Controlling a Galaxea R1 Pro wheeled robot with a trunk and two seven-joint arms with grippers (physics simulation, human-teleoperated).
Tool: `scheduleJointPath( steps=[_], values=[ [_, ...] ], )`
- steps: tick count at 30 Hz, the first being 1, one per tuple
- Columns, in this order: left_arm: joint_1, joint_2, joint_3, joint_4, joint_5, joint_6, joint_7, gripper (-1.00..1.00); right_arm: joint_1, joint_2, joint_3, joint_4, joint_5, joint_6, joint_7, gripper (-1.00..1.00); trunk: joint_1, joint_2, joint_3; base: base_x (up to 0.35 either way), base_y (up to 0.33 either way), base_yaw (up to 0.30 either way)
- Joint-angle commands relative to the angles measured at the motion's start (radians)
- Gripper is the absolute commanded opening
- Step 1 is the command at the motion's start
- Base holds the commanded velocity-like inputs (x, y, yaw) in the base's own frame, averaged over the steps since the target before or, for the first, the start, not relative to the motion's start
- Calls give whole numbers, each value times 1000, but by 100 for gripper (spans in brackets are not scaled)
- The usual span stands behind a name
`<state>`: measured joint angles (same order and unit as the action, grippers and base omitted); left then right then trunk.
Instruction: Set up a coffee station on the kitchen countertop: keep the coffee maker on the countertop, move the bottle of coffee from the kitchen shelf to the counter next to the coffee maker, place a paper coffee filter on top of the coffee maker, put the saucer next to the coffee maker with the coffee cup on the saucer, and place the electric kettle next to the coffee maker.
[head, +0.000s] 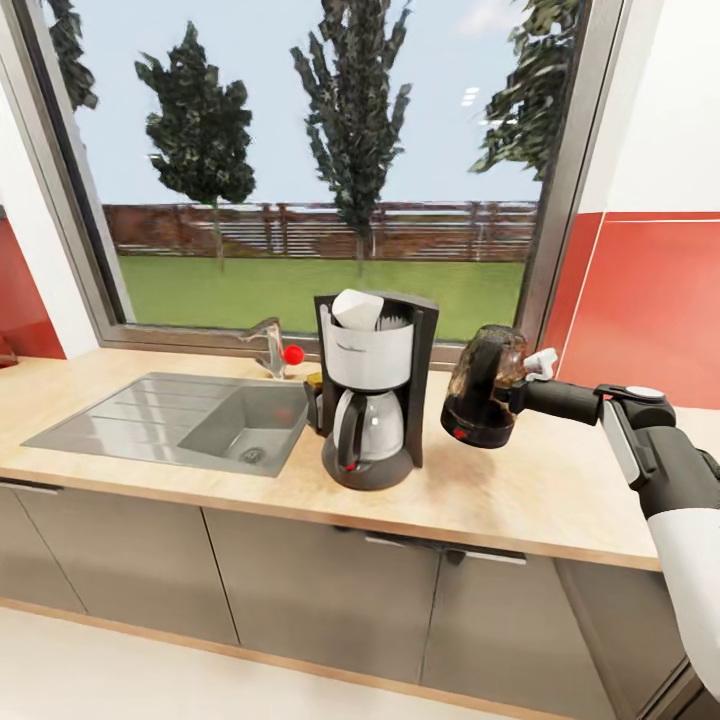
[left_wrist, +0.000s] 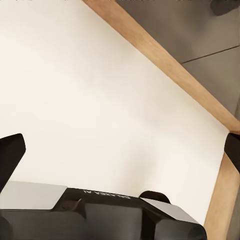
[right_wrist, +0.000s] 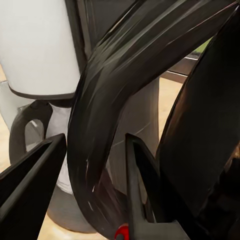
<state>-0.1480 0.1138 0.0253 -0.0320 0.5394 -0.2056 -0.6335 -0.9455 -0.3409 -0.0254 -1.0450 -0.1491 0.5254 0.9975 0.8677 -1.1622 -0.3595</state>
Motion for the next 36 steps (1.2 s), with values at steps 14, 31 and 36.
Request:
scheduleJointPath(
  steps=[14,31,36],
  values=[
    [-1,0,2,1,-3,-5,-3,100,-1,7,55,1,-10,5,-13,-100,0,-1,-1,70,1,0],
    [-1,1,2,1,-3,-5,-3,100,-1,8,79,27,-12,5,-60,-100,0,-1,-1,35,0,0],
    [-1,1,2,1,-3,-5,-3,100,-1,8,79,28,-12,5,-60,-100,0,-1,-1,98,0,0]
  ],
)
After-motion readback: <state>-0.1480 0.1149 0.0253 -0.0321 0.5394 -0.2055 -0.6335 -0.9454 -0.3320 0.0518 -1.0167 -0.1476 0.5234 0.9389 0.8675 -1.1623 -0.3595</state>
